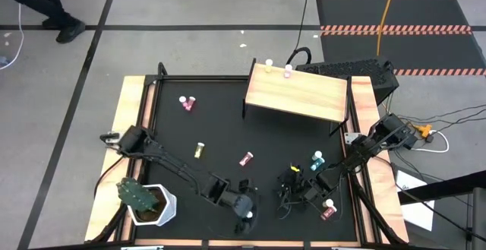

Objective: Pick and place medicine bottles onto shelf by color
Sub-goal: Put the left blue pill bottle on the shelf

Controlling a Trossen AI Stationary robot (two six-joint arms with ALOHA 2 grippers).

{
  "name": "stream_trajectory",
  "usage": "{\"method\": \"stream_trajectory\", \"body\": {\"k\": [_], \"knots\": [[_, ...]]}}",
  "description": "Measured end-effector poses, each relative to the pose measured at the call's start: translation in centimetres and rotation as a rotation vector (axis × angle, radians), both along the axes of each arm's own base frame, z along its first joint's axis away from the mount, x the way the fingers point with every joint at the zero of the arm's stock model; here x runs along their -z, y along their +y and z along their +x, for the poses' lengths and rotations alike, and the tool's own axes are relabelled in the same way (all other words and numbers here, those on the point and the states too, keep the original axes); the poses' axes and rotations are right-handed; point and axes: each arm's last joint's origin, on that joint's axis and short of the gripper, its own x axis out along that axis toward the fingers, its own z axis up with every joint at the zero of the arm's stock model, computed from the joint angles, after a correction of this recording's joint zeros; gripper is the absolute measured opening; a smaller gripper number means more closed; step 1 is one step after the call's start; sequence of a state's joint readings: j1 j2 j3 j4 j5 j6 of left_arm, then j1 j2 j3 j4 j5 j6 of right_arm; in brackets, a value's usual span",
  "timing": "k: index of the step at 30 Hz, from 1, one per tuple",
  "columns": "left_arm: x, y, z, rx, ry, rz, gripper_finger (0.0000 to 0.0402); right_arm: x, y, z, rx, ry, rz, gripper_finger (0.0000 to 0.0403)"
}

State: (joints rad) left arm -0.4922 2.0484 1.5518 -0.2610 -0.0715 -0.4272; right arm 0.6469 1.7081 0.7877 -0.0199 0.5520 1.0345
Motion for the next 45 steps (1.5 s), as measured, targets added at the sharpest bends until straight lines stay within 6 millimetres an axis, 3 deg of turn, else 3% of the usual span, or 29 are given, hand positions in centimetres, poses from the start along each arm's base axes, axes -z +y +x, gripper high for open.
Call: {"method": "stream_trajectory", "body": {"k": [4,10,24,36,45], "knots": [[0.3,-0.9,0.7,0.016,0.085,0.059,0.0285,0.4,-0.3,-0.4,0.026,0.017,0.008,0.0263],[0.8,-1.1,0.1,-0.006,0.219,0.116,0.0284,0.5,-0.4,-0.4,0.039,0.015,0.019,0.0263],[1.2,-1.7,-0.3,-0.018,0.210,0.141,0.0284,0.5,-0.5,-0.4,0.042,0.019,0.016,0.0263],[1.2,-1.8,-0.3,0.018,0.200,0.167,0.0189,0.5,-0.5,-0.4,0.041,0.020,0.020,0.0263],[2.3,-1.9,-0.1,0.037,0.221,0.174,0.0188,0.5,-0.4,-0.3,0.038,0.018,0.026,0.0263]]}}
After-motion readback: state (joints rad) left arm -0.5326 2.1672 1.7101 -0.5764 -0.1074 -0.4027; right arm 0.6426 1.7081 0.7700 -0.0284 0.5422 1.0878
